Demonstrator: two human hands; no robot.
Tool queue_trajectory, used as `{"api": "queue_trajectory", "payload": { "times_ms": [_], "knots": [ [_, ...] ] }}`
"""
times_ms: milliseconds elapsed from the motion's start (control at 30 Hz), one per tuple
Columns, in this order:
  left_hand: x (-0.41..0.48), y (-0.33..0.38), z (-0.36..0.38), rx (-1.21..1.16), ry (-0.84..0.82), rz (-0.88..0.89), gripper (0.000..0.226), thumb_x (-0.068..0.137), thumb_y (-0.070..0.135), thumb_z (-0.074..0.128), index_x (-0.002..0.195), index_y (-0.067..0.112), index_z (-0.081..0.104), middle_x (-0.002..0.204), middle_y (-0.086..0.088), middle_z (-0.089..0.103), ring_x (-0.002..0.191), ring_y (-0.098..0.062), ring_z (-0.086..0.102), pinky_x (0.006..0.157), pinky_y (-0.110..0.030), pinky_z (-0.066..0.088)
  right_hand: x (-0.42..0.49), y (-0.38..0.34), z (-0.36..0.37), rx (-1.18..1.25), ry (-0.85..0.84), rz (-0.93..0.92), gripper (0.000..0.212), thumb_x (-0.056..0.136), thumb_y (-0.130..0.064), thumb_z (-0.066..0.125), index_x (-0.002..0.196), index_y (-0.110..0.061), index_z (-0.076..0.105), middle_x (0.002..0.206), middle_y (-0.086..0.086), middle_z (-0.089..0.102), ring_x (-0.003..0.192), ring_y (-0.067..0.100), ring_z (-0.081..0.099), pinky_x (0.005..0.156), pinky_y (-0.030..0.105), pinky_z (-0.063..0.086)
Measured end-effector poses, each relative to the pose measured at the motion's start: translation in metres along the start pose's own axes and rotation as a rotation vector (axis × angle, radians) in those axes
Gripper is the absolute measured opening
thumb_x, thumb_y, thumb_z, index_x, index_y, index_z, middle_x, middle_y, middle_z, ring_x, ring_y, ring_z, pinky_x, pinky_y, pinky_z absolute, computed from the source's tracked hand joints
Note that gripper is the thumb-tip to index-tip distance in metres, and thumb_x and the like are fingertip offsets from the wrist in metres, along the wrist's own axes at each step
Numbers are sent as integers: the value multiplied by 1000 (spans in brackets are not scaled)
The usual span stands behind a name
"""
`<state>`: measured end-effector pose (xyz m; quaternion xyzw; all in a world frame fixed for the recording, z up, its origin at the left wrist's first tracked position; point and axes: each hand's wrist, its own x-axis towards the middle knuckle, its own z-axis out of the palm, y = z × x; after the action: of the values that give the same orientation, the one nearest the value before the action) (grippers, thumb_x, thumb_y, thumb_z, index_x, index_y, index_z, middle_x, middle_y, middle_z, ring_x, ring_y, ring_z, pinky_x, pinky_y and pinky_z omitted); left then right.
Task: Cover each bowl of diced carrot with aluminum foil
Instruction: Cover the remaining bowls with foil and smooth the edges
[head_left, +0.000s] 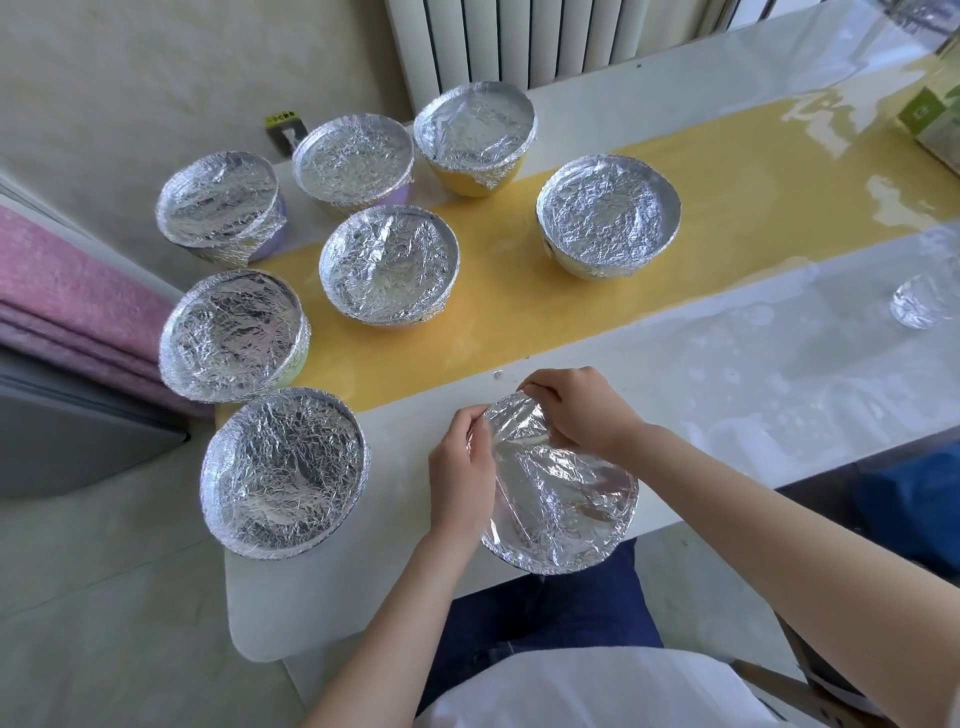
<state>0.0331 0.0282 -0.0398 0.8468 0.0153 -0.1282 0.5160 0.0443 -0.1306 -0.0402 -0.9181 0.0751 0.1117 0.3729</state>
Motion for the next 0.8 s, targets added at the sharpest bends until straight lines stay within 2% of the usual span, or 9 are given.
{"api": "queue_trajectory", "payload": {
  "times_ms": [67, 167, 233, 300, 433, 500, 633, 733, 800],
  "knots": [
    [6, -2, 1, 45, -41, 42, 19, 97, 20, 44, 98, 29, 61, 63, 1, 59, 56, -25, 57, 58, -42, 52, 0, 1, 3, -50, 15, -23, 24, 99, -17, 42, 97, -14, 65, 59, 8, 65, 53, 19, 64, 55, 24, 45],
    [11, -1, 3, 144, 18, 116, 17, 95, 12, 48, 98, 15, 65, 60, 0, 60, 56, -24, 54, 59, -37, 47, -1, -1, 0, -196, -29, -95, 19, 95, -19, 50, 108, -13, 62, 85, 8, 69, 78, 24, 65, 68, 31, 48],
    [12, 0, 3, 161, 50, 125, 17, 94, 9, 50, 98, 10, 67, 68, -1, 64, 64, -23, 57, 64, -35, 44, -1, -5, -3, -390, -88, -183, 31, 89, -22, 59, 119, -14, 56, 104, 4, 66, 95, 25, 61, 77, 36, 48],
    [12, -2, 3, 160, 44, 137, 18, 95, 10, 49, 98, 10, 67, 63, 1, 61, 63, -25, 58, 63, -36, 44, 1, -12, -4, -470, -101, -202, 34, 87, -16, 58, 121, -15, 54, 106, 3, 65, 96, 26, 60, 75, 35, 47],
    [12, -1, 3, 173, 52, 139, 18, 95, 10, 49, 97, 9, 67, 59, 4, 56, 58, -23, 55, 60, -35, 43, 9, -20, -5, -531, -92, -145, 25, 83, -8, 54, 106, -15, 61, 90, 10, 67, 82, 30, 58, 63, 32, 42],
    [12, -2, 4, 173, 52, 144, 19, 95, 12, 48, 98, 10, 67, 58, 5, 55, 57, -22, 55, 60, -35, 44, 11, -22, -10, -434, -112, -123, 24, 86, -5, 48, 100, -12, 66, 89, 12, 68, 80, 30, 57, 64, 34, 42],
    [10, -5, 4, 154, 11, 118, 20, 98, 16, 43, 98, 16, 63, 50, 1, 58, 50, -23, 56, 57, -39, 48, 9, -15, -18, -128, -109, -66, 26, 96, -14, 46, 111, -14, 67, 105, 4, 69, 93, 23, 62, 79, 28, 45],
    [4, -4, 3, 137, 61, 65, 20, 99, 14, 40, 95, 16, 60, 41, -2, 53, 39, -8, 51, 50, -24, 45, 0, -4, -18, 119, -52, 64, 23, 97, -17, 47, 109, -18, 66, 89, 1, 67, 72, 25, 67, 60, 25, 55],
    [-1, -6, 4, 121, 96, 27, 22, 100, 13, 38, 100, 18, 59, 42, -3, 54, 38, -7, 52, 49, -21, 43, -3, -1, -16, 166, -14, 80, 22, 97, -14, 47, 106, -14, 67, 68, -4, 59, 57, 25, 65, 49, 16, 48]
  ]
}}
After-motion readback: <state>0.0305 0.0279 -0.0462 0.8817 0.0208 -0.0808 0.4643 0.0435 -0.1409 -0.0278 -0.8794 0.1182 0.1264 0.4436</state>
